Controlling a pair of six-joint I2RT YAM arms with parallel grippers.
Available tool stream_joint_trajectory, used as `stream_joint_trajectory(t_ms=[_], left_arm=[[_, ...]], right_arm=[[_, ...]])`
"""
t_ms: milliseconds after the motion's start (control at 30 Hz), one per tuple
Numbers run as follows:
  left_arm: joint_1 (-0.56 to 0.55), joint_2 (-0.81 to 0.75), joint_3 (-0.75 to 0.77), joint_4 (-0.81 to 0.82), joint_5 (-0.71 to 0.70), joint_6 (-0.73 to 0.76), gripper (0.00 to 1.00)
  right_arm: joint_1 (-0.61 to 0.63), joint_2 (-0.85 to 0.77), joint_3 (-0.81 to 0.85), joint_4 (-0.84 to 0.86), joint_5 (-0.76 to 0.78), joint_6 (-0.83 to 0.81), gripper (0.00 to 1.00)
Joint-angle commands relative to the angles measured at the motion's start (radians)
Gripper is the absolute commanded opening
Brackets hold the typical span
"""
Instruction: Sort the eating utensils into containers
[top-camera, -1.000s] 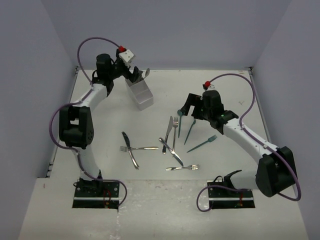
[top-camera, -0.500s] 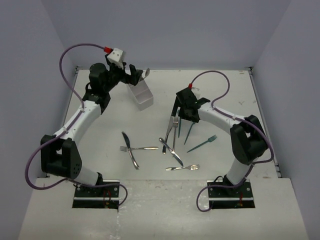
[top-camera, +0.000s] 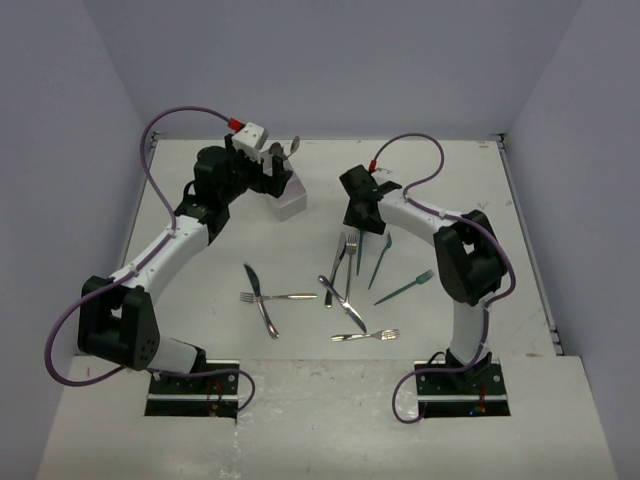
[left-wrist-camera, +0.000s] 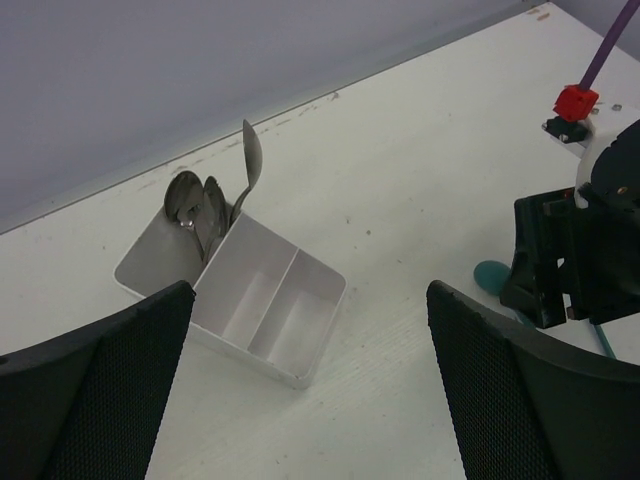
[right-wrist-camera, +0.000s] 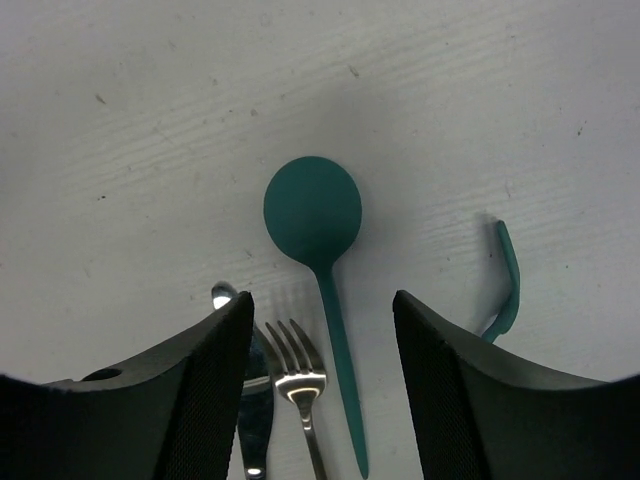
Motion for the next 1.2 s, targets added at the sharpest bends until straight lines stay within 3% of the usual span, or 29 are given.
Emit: stream_joint_trajectory(t_ms=[0, 567, 767, 933, 1000, 1100, 1167], left_arm=[[0.003, -0.034, -0.005, -0.019, -0.015, 0.023, 1.00], [0.003, -0.060, -0.020, -0.053, -0.077, 0.064, 1.00], [0.003, -0.077, -0.026, -0.057, -0.146, 0.077, 1.00], [0.003, -0.094, -0.035, -0.059, -0.152, 0.077, 1.00], [0.003, -0.108, -0.047, -0.058, -0.152, 0.077, 1.00], [0.003, -0.127, -0.064, -0.056, -0.153, 0.069, 1.00], [0.005, -0.134, -0.067, -0.047, -0.118, 0.057, 1.00]], right_arm=[[0.000, 0.034, 0.060, -0.032, 0.019, 0.026, 0.59], [-0.013, 0.102, 0.064, -0.087, -0.019, 0.061, 0.36], [-0.014, 0.076, 0.018, -0.070, -0.056, -0.017, 0.06], [-0.022, 0.059, -0.009, -0.070, -0.068, -0.034, 0.05], [-0.029, 0.054, -0.022, -0.085, -0.084, -0.036, 0.12], [-0.031, 0.033, -0.051, -0.079, -0.098, -0.057, 0.00], [-0.031, -0.001, -0.106, -0.005, -0.088, -0.088, 0.00]])
